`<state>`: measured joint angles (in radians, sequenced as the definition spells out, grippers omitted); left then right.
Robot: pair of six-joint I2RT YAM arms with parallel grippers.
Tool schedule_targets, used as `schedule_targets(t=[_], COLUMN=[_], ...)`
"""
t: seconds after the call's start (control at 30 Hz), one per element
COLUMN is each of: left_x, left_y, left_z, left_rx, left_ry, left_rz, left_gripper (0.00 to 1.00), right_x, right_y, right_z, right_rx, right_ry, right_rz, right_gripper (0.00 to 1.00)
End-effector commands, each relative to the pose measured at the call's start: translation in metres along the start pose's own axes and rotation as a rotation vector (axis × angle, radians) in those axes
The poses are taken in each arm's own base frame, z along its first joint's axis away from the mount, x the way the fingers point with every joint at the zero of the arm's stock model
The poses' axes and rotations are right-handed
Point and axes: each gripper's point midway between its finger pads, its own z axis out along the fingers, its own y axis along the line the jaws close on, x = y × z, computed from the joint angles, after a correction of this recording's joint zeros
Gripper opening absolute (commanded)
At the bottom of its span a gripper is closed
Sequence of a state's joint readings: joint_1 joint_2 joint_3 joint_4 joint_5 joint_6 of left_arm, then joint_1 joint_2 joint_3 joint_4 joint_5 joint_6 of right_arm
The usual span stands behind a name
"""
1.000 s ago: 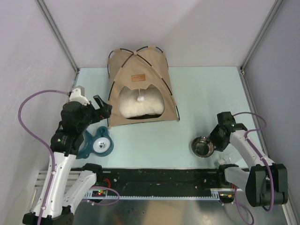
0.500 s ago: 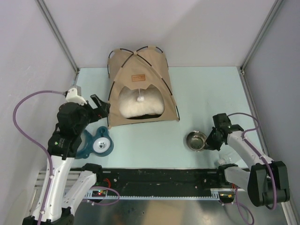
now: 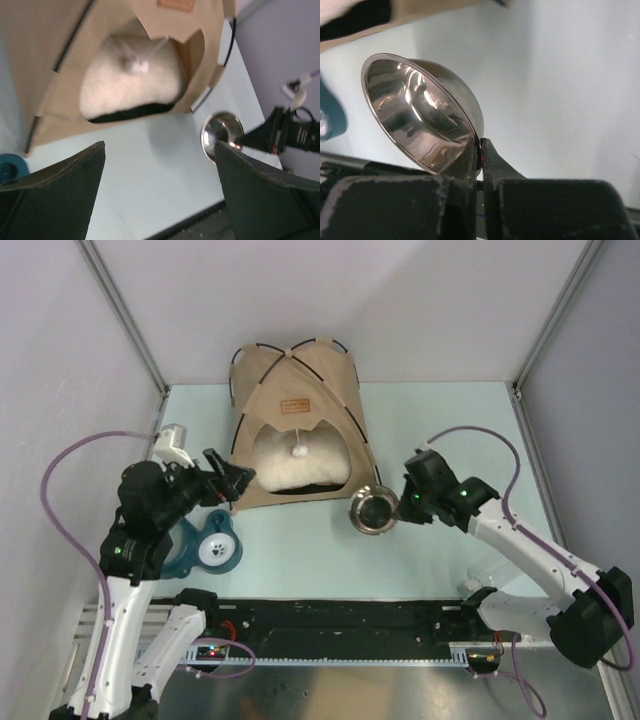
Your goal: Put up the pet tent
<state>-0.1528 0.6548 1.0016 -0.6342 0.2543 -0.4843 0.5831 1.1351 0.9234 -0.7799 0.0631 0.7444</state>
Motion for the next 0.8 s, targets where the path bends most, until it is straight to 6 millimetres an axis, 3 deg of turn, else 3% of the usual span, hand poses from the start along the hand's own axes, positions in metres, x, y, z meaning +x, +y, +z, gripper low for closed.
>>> schedule_targets(t=[0.0, 0.13, 0.3, 0.6, 0.77], left_x=[0.048, 0.071, 0.093, 0.101, 0.108], left_y=[-0.027, -0.03, -0.029, -0.029, -0.02], left_z=[0.008, 0.014, 0.025, 0.042, 0.051], left_rx=[0.201, 0.218, 0.187, 0.143, 0.09], left_ry=[0.228, 0.302, 0.362, 0.33, 0.338], left_rz=[-0.064, -0.023, 0.02, -0.078, -0.11], left_gripper=[0.93, 0.93, 0.93, 0.79, 0.63], right_x=[-0.024, -0.033, -0.029, -0.017, -0.013], right_y=[0.075, 0.13, 0.171, 0.2, 0.213], right_z=[-0.017, -0.034, -0.042, -0.047, -0.055], right_rx=[-0.165, -0.28, -0.344, -0.403, -0.456], right_ry=[-0.109, -0.128, -0.107, -0.084, -0.09], right_rz=[-0.131, -0.185, -0.263, -0.369, -0.427], right_gripper=[0.0, 0.0, 0.0, 0.0, 0.0])
